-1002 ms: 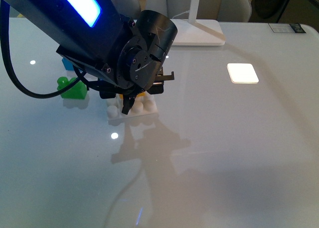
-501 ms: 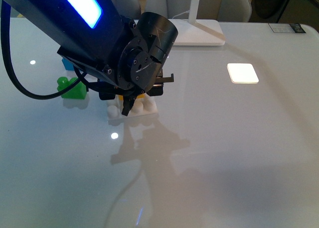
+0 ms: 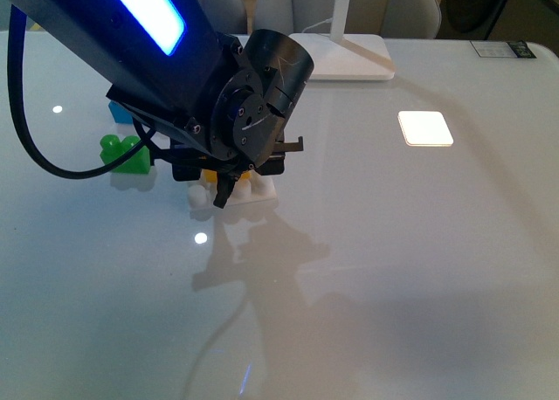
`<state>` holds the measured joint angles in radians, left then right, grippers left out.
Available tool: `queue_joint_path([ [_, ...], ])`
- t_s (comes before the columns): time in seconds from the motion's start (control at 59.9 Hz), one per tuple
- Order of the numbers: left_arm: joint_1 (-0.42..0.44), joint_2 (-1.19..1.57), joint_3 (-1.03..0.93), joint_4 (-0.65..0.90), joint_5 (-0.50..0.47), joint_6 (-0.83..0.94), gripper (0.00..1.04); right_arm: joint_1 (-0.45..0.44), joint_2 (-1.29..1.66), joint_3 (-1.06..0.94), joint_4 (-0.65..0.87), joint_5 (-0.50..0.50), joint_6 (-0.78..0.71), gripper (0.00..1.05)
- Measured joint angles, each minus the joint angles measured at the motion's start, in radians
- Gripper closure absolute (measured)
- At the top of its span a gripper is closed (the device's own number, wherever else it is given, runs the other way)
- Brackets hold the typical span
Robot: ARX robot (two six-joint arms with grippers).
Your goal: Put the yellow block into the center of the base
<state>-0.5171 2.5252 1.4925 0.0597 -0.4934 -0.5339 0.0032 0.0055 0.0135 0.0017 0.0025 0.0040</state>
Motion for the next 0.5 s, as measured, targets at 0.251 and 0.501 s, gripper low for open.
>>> queue_joint_path([
  [0.251,-0.004,0.015,0.04,-0.044,0.001,-0.03,0.42,0.0,0.0,0.0,0.0,0.0,0.0,0.09],
  [0.501,-0.006,0.017,0.051,-0.055,0.003,-0.043,0.42,0.0,0.0,0.0,0.0,0.0,0.0,0.09],
])
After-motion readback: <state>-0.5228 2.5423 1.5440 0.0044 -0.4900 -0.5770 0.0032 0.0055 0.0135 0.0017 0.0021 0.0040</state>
